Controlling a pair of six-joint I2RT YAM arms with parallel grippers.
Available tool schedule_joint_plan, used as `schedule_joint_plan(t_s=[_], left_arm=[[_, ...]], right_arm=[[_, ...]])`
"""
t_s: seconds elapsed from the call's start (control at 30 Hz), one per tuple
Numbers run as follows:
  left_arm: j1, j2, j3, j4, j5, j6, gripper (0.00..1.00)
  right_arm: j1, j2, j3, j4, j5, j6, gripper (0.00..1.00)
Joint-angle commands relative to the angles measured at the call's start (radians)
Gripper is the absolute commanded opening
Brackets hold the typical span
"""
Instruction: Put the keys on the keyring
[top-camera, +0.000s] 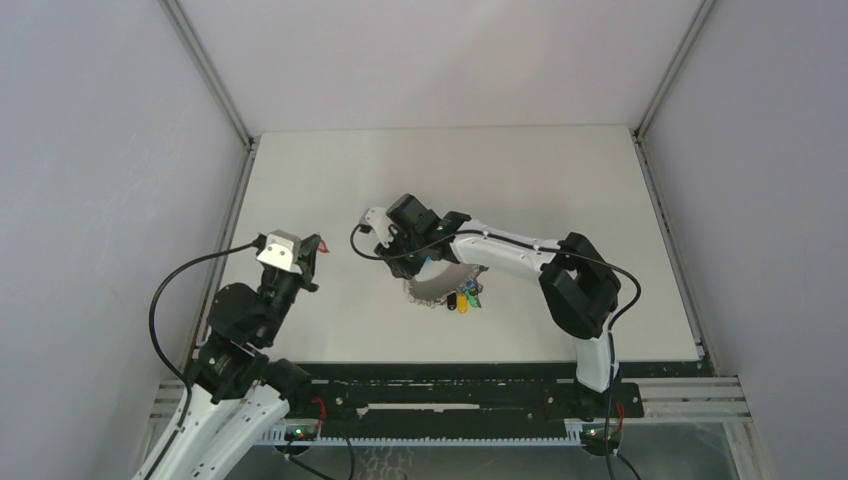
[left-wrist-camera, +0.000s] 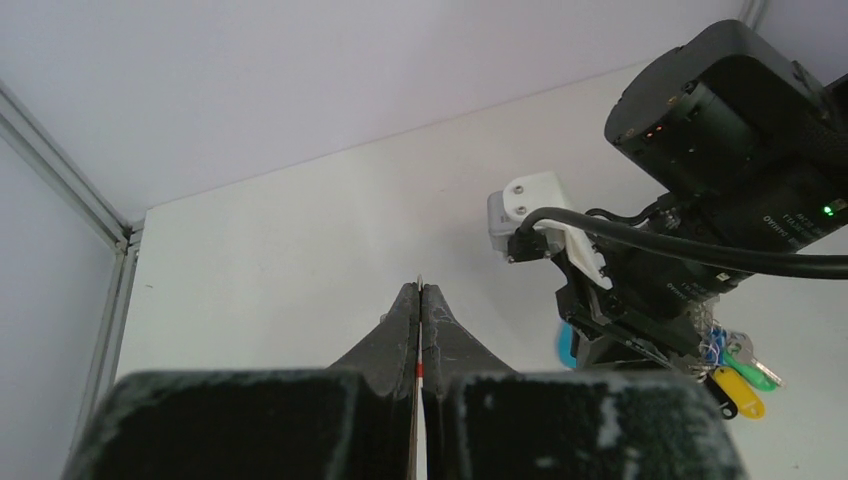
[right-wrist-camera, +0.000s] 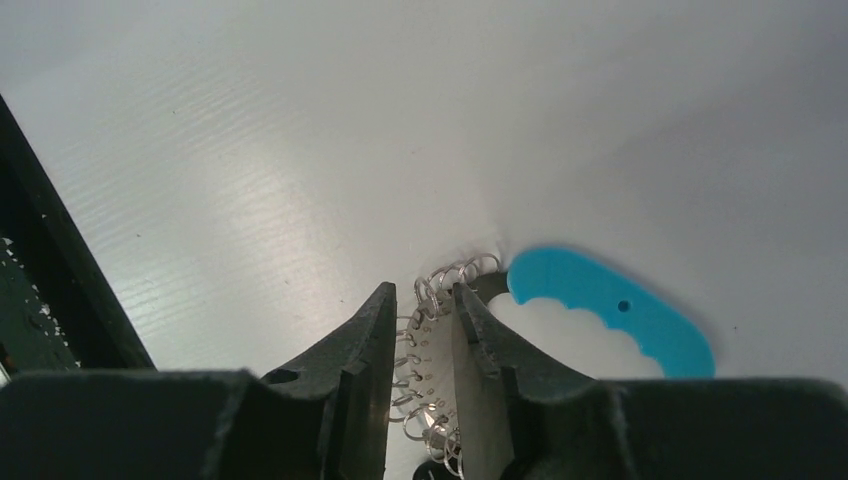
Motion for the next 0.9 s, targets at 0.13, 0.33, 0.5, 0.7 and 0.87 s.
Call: schedule_joint_plan(t_s=[0.13, 0.33, 0.5, 0.7, 0.87], left_arm=[[0.017, -0.016, -0.015, 0.049, -0.046, -0.027, 0.00], [0.023, -0.017, -0.015, 0.049, -0.043, -0.028, 0.00], [0.026, -0.016, -0.015, 0.049, -0.039, -0.029, 0.00], [0.028, -0.011, -0.015, 0.050, -0.033, -0.031, 0.00], [0.030, -0.009, -0.015, 0.050, -0.030, -0.031, 0.00]], right_arm=[[0.020, 0.124, 0.203, -0.299, 0.023, -0.104, 0.31], [0.008, 0.181, 0.266, -0.355, -0.003, -0.134, 0.34], [0.006, 0.214, 0.298, -0.363, -0.010, -0.142, 0.34], [0.001, 0.252, 0.333, -0.385, -0.018, -0.157, 0.31], [0.001, 0.269, 0.352, -0.397, -0.033, -0.164, 0.27]])
